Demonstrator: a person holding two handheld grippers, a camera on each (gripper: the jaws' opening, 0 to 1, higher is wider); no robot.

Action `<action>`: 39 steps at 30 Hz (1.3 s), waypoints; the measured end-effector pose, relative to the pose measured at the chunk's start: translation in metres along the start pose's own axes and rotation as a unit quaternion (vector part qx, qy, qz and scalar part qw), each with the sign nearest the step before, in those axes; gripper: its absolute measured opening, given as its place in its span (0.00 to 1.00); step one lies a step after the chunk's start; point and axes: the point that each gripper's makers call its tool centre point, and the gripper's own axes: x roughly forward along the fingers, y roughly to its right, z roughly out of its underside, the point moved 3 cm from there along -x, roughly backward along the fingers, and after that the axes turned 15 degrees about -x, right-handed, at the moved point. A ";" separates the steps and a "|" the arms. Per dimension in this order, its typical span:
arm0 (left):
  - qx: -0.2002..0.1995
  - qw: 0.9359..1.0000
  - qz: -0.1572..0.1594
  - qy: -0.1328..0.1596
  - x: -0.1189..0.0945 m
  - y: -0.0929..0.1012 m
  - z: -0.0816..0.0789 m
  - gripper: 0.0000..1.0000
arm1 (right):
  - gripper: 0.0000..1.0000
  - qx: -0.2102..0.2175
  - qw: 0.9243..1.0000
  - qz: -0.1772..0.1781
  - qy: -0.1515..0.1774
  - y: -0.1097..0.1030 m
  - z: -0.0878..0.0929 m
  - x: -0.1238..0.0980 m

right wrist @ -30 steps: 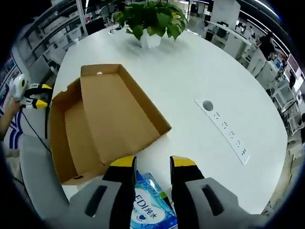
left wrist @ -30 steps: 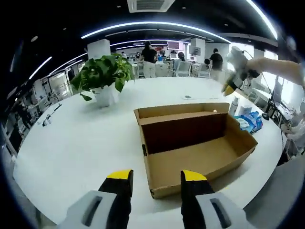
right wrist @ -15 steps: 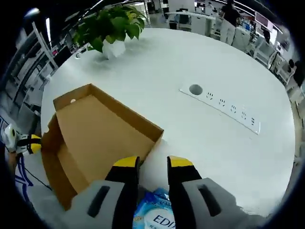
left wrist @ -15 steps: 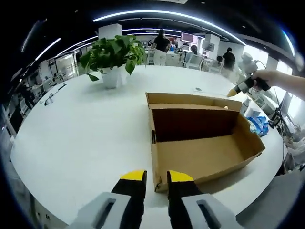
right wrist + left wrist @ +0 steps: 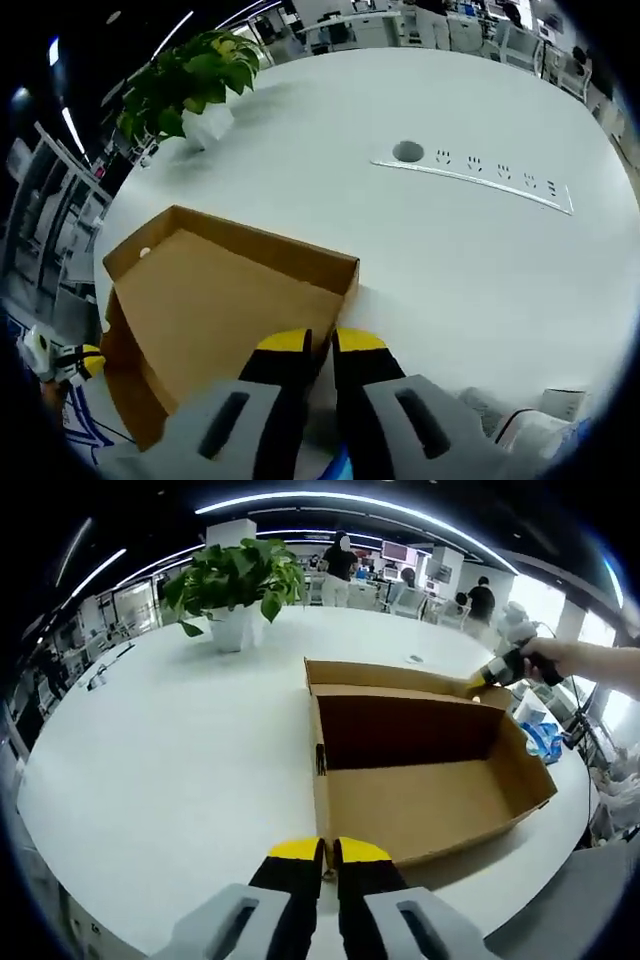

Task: Operate the shoe box by opening the lid, removing the specified soft item, and placing it in the target area until the item is outside and the box remains undamaged.

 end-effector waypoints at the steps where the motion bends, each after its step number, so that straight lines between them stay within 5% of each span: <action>1: -0.001 1.000 0.000 0.000 0.000 0.000 0.000 0.04 | 0.06 -0.008 1.000 0.005 0.002 0.000 -0.001 -0.001; 4: -0.010 1.000 -0.001 0.000 0.001 0.000 0.000 0.03 | 0.05 -0.054 0.998 0.014 0.004 -0.001 -0.004 -0.006; 20: 0.000 1.000 -0.003 -0.009 0.002 0.000 0.000 0.03 | 0.03 -0.076 0.996 0.018 0.046 -0.008 -0.019 -0.037; 39: -0.002 1.000 -0.002 -0.005 0.001 0.000 0.001 0.03 | 0.02 -0.149 0.980 0.047 0.125 -0.024 -0.026 -0.081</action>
